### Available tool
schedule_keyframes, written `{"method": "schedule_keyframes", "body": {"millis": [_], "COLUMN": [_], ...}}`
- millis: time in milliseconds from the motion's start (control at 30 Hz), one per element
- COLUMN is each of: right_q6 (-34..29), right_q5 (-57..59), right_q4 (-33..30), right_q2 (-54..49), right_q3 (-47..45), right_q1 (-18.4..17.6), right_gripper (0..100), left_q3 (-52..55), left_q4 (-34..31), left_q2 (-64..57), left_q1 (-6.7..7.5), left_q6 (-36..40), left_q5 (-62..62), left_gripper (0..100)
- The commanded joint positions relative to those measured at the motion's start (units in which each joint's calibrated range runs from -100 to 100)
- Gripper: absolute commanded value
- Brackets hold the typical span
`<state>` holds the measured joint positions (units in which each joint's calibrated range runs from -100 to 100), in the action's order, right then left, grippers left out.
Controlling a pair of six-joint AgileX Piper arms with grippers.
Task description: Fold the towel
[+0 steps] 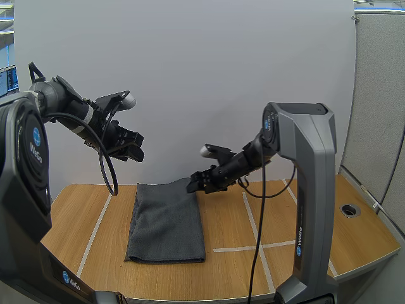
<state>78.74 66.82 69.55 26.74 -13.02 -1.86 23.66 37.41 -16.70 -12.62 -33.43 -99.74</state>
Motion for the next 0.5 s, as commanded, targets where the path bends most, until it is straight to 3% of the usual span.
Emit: {"method": "schedule_keyframes", "body": {"millis": [0, 400, 467], "right_q6": [1.96, 2.25, 2.25], "right_q5": [-2.5, -3.94, -3.01], "right_q4": [1.53, 4.6, 4.73], "right_q2": [0.37, 5.64, 5.76], "right_q3": [0.36, 5.06, 5.04], "right_q1": [-0.63, -1.06, -1.06], "right_gripper": [100, 100, 91], "left_q3": [0.29, 0.29, 0.29], "left_q4": [1.6, 1.06, 1.06], "left_q2": [-1.94, -5.87, -5.87], "left_q1": [-0.05, -0.05, -0.05], "left_q6": [0.52, 1.45, 1.54], "left_q5": [-0.26, -0.26, -0.26], "left_gripper": [68, 68, 68]}}
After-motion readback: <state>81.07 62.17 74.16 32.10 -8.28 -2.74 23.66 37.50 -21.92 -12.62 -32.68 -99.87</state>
